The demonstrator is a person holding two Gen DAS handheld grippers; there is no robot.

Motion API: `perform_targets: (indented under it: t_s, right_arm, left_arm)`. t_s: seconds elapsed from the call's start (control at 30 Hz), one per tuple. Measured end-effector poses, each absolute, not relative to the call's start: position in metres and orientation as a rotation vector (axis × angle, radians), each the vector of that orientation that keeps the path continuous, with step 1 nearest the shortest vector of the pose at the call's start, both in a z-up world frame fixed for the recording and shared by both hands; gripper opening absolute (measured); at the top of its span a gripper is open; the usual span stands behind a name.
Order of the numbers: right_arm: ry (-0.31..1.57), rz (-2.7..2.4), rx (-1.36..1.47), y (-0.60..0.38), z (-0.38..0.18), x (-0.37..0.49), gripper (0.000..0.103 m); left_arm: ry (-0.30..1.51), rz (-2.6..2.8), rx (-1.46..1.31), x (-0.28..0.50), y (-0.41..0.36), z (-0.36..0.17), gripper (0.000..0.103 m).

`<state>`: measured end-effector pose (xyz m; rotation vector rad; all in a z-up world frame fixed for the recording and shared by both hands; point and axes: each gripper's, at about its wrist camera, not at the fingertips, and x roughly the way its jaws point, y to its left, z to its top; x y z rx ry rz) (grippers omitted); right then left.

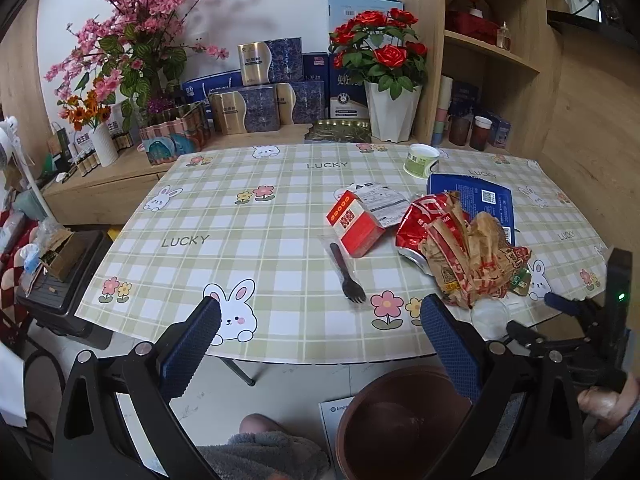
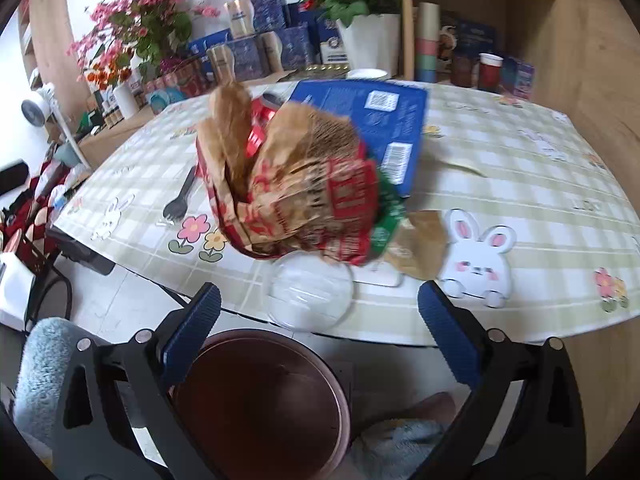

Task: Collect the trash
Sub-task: 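Grasp the crumpled brown paper snack bag with the right gripper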

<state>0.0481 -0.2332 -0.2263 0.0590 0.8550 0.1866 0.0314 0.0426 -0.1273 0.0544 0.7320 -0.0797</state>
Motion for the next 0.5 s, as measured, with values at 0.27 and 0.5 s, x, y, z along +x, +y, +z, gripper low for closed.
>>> perform_targets:
  t_s: [0.27,0.5]
  right_arm:
    - [0.917,0.14,-0.048,-0.213,-0.26,0.074,0.085]
    - [0.902,0.147,-0.056,-0.21,-0.264,0.076,0.077]
  left_arm:
    - [0.76,-0.054,-0.007,0.04,0.059,-0.139,0.098]
    - [0.778,-0.065,-0.018,0.044,0.061,-0.149,0.098]
